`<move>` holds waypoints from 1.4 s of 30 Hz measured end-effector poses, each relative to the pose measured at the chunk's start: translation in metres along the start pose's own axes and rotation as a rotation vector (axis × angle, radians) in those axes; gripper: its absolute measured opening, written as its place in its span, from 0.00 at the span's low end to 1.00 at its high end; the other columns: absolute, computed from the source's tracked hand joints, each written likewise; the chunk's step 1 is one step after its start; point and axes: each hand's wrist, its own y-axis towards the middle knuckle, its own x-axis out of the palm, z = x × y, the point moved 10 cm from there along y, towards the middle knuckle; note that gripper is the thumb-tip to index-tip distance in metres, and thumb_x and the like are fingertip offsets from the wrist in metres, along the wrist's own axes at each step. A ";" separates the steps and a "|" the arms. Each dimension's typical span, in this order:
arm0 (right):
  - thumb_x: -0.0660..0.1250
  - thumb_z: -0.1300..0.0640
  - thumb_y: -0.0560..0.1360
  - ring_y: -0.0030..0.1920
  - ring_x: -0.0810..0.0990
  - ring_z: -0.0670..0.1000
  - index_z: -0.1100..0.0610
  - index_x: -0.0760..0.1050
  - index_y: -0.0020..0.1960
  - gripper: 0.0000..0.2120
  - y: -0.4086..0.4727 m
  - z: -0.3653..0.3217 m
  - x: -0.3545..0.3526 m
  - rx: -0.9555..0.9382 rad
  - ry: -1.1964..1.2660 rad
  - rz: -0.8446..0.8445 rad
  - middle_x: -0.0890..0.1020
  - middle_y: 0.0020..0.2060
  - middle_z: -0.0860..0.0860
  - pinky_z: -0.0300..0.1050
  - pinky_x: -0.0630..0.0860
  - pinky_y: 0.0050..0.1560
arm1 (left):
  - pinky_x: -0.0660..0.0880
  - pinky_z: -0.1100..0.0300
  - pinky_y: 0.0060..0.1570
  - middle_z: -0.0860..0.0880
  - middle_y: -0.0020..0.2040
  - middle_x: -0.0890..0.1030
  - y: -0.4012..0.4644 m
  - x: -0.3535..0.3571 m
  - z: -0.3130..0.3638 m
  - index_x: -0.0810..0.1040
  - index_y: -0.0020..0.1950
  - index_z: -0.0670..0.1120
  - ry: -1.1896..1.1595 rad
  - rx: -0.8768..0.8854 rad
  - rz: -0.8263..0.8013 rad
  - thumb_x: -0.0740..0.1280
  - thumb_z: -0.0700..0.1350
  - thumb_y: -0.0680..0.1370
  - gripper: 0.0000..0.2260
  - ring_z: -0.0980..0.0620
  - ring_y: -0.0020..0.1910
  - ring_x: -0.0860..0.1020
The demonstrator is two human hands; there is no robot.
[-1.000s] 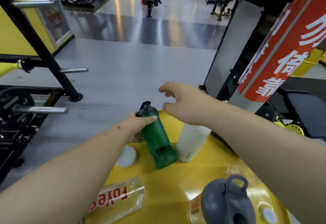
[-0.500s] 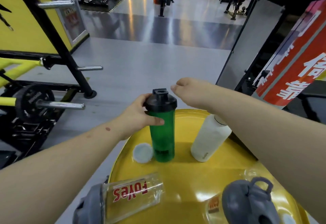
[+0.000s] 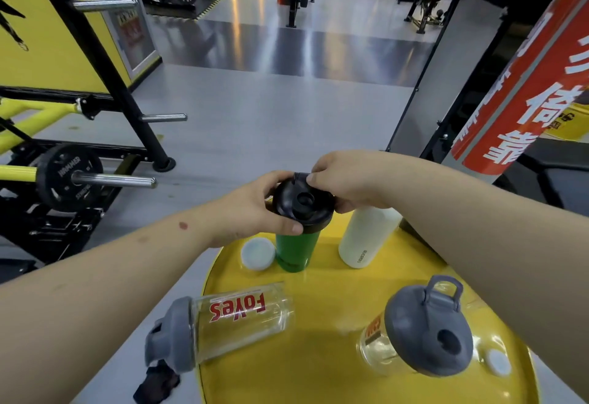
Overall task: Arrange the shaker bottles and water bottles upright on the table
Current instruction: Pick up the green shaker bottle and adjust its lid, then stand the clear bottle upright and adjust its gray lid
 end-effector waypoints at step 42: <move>0.66 0.46 0.81 0.59 0.84 0.60 0.61 0.80 0.67 0.23 -0.053 -0.076 0.131 -0.383 -0.706 -0.271 0.86 0.59 0.57 0.59 0.81 0.61 | 0.73 0.53 0.66 0.53 0.71 0.74 -0.144 -0.038 -0.114 0.60 0.79 0.57 0.792 -0.627 -0.260 0.81 0.64 0.60 0.52 0.50 0.67 0.76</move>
